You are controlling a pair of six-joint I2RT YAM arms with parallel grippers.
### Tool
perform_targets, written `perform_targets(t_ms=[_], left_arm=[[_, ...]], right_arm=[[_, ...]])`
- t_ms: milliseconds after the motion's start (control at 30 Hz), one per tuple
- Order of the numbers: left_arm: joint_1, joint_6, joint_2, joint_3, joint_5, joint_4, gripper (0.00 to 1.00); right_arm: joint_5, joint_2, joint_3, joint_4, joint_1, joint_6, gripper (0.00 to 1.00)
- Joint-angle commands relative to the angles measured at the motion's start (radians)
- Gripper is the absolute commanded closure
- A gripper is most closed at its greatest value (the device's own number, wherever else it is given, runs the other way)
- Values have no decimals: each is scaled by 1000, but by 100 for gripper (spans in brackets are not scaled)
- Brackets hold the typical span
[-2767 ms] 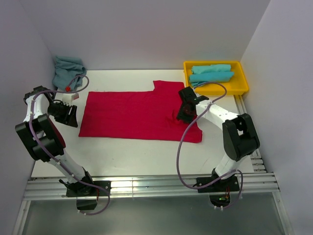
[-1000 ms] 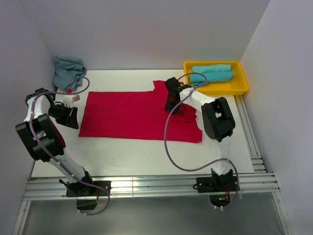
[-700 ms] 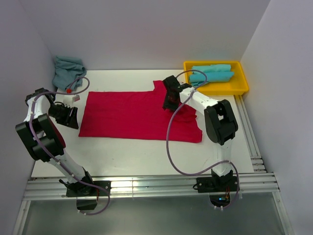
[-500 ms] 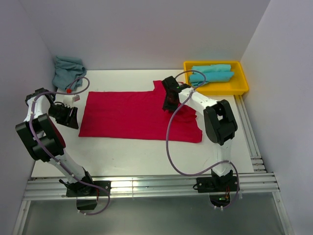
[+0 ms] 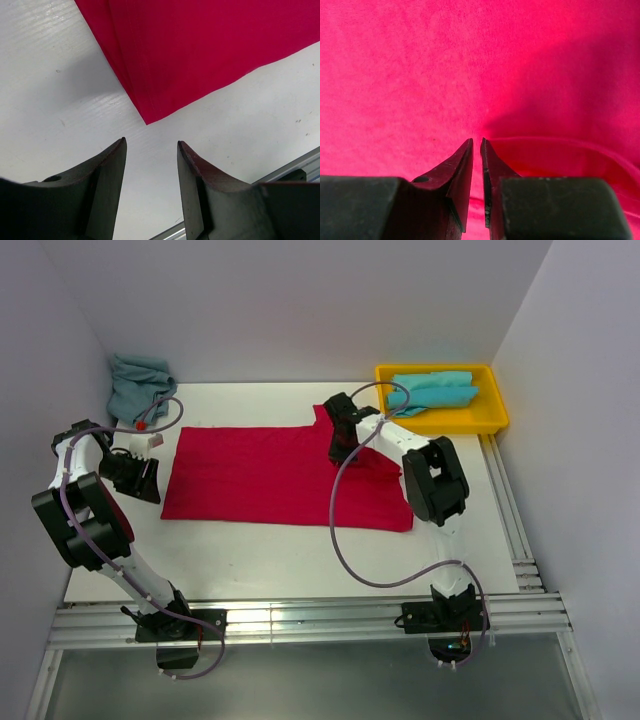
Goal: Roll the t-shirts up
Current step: Fold the tshirt
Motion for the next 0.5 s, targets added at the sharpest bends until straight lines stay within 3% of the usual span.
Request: perform_targets(t_ms=[0, 267, 467], left_arm=[[2, 6, -22, -4, 25, -8, 50], [2, 4, -22, -8, 21, -6, 50], [2, 7, -23, -18, 27, -6, 49]], right_arm=[[6, 28, 52, -18, 5, -28, 81], [16, 83, 106, -16, 5, -64, 79], [73, 76, 127, -15, 5, -94, 57]])
